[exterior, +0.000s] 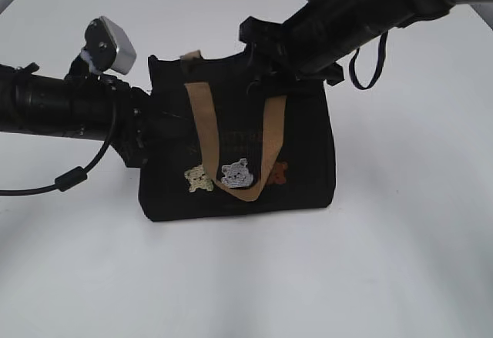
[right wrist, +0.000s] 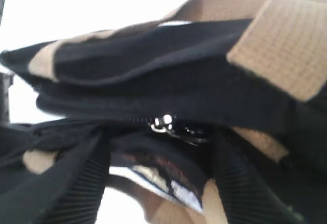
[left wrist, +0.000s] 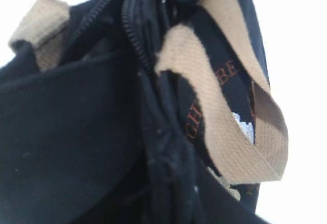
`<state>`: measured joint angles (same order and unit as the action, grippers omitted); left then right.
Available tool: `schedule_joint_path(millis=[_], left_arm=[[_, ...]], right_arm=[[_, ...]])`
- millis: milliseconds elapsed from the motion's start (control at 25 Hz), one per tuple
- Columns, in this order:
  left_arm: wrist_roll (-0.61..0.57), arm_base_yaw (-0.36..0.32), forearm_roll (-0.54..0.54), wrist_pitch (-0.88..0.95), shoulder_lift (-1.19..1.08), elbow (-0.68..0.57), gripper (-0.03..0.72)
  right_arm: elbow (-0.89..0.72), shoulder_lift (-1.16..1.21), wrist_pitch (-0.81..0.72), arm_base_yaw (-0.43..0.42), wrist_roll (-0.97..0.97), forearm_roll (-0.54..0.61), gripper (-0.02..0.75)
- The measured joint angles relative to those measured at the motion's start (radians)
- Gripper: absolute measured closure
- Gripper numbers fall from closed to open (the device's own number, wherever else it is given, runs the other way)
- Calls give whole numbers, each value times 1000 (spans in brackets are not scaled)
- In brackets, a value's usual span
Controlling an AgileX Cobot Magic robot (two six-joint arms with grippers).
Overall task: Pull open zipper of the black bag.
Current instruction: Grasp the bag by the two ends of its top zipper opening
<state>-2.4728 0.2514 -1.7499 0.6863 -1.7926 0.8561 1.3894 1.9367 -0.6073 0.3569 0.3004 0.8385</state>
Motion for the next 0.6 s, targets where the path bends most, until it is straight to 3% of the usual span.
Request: schedule_joint_path(millis=[40, 160, 240, 320, 600], left_arm=[[1, 0, 0, -5, 0, 0, 622], [1, 0, 2, -9, -1, 0, 622], [1, 0, 0, -10, -1, 0, 622], [1, 0, 0, -7, -1, 0, 622], [1, 0, 1, 1, -1, 0, 622]], right_arm=[[6, 19, 16, 6, 0, 0, 291], [7, 42, 68, 17, 1, -25, 604], [6, 29, 66, 14, 4, -47, 706], [6, 4, 32, 6, 5, -88, 738], [6, -116, -89, -101, 14, -177, 738]])
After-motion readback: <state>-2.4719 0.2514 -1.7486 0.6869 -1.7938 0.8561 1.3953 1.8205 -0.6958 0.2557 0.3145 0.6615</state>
